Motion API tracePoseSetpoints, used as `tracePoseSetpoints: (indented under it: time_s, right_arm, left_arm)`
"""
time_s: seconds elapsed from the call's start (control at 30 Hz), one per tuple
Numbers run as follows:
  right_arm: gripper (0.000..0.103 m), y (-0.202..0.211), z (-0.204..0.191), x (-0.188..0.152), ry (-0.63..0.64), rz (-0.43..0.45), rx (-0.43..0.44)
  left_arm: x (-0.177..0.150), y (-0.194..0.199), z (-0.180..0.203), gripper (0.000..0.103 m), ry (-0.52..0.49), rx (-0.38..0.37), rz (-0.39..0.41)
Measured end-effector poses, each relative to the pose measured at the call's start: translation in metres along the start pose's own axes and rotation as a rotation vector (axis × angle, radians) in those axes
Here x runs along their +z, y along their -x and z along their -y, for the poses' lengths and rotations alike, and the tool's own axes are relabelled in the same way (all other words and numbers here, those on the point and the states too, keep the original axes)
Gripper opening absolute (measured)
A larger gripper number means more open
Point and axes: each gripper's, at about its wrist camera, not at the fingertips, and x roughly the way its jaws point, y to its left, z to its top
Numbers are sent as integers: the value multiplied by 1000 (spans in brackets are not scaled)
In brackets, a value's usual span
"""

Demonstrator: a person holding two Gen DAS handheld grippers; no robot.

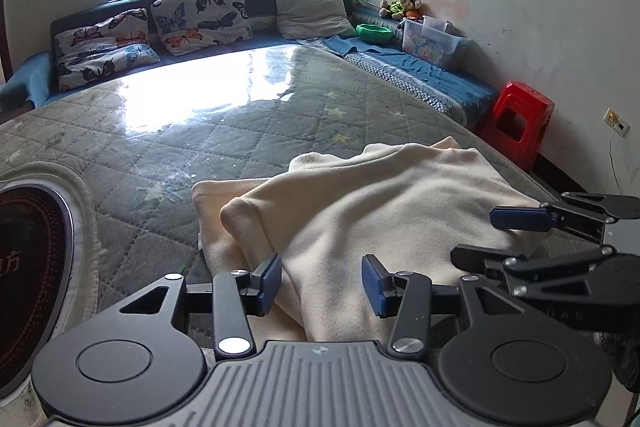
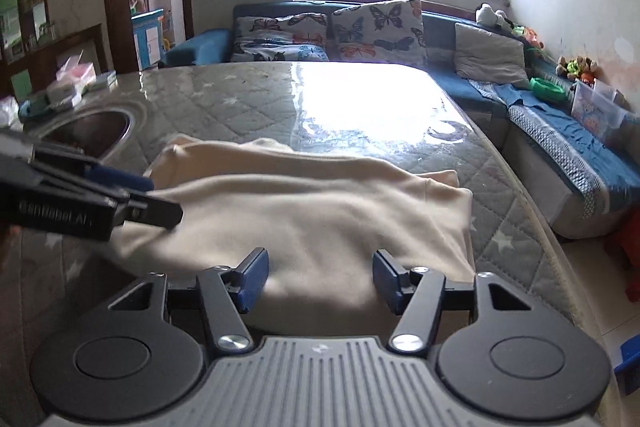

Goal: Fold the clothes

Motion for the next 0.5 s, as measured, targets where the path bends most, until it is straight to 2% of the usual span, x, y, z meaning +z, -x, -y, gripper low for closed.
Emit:
tracePoseSetpoints:
  time_s: [0.37, 0.5]
  right_arm:
    - [72, 14, -11, -8, 19, 22, -36]
    - [82, 18, -11, -11, 12, 21, -29]
  left_arm:
    - [-11, 11, 1, 55, -2, 30, 4]
    - [-15, 18, 1, 58, 0, 40, 5]
